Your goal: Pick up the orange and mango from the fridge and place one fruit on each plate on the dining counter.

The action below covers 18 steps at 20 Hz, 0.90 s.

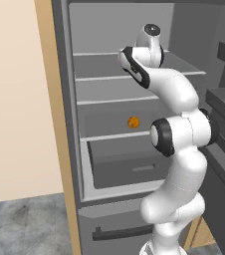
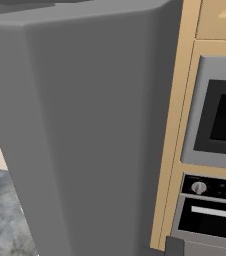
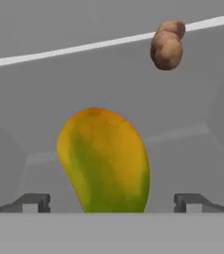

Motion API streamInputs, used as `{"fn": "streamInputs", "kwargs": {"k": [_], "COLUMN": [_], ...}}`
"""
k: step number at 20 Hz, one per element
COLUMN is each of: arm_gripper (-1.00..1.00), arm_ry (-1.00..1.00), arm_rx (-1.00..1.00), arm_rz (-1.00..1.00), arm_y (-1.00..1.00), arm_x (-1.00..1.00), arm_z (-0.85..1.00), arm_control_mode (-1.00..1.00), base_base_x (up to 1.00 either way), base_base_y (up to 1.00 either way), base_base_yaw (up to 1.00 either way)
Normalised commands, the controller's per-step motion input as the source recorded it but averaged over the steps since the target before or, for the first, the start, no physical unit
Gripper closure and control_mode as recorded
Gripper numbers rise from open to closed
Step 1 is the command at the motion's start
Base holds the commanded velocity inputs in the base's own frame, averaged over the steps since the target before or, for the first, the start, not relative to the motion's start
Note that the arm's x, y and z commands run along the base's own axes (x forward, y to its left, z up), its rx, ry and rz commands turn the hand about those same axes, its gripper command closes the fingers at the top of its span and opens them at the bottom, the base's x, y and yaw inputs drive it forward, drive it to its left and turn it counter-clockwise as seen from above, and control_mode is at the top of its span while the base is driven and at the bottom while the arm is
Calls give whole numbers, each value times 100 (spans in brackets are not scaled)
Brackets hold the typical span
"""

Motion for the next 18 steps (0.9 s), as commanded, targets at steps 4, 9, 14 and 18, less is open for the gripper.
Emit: {"fn": "streamInputs", "kwargs": {"k": [4,9,14,18], "arm_gripper": [-100,100,100,100], "arm_ry": [-1,0,0,-6], "arm_rx": [0,0,0,-1], "arm_rz": [0,2,0,0], "arm_y": [-1,-1,0,9], "arm_x": [56,21,-35,-100], "arm_z": [0,-15,-11,-28], "arm_control_mode": [-100,-100,-100,-100], "base_base_x": [0,0,0,0], "base_base_y": [0,0,0,0], "base_base_yaw": [0,0,0,0]}}
